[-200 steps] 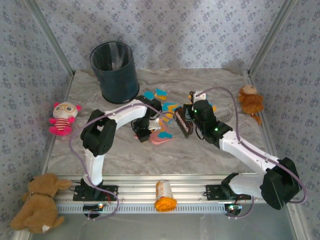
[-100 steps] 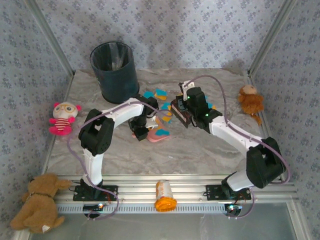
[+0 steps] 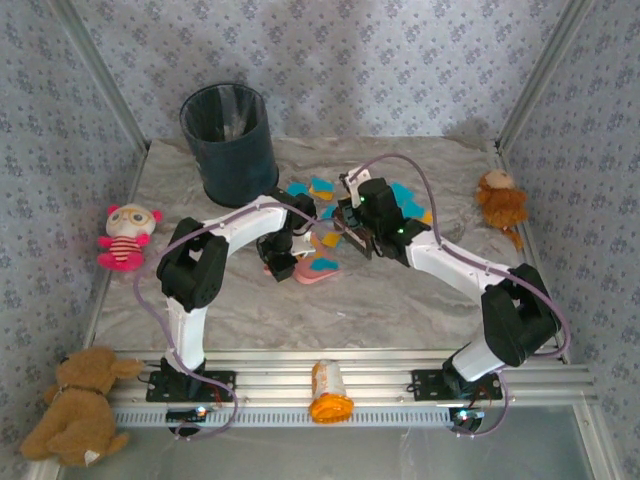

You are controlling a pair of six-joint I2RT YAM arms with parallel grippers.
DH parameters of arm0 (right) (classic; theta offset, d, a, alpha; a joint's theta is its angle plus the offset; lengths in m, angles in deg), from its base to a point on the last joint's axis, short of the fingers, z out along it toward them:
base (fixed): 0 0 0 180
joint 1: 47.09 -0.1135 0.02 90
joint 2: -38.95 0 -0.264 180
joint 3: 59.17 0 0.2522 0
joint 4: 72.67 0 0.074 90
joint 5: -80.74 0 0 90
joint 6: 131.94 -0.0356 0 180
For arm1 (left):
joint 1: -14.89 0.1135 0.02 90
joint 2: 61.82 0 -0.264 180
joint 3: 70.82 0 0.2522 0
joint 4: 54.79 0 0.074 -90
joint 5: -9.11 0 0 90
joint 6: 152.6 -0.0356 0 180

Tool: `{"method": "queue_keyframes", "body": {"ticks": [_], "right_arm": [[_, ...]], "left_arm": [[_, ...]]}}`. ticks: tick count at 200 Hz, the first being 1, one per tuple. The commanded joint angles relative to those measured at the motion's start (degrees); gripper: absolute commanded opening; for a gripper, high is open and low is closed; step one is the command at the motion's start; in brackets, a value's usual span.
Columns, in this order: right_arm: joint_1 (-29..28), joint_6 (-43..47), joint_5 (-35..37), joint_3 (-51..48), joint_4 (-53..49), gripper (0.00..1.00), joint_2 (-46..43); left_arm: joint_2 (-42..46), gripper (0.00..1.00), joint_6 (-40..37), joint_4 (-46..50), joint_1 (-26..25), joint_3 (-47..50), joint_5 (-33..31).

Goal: Sweep away the paper scraps from the table

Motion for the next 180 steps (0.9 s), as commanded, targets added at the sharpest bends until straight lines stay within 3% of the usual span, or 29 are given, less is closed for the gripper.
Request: {"method": "queue_keyframes", "body": {"ticks": [1, 70, 116, 180], "right_arm": [[-1.0, -0.9, -2.7, -0.3, -1.7, 0.00, -2.3], [-1.9, -6.2, -9.5, -3.7, -2.2, 0.00, -8.3], [-0.7, -8.6, -9.5, -6.0, 1.2, 0.00, -13.3], [-0.3, -8.1, 5.6, -8.3, -0.5, 0.00, -17.6]], "left_arm": [[0.6, 0.00, 0.3, 2.7, 0.2, 0.4, 0.4], [0.4, 0.00, -0.1, 3.1, -0.4, 0.3, 0.5], [1.0, 0.00, -0.9, 3.1, -1.3, 0.6, 0.3], [1.6, 0.00, -1.7, 2.6, -2.3, 0.7, 0.4]]}}
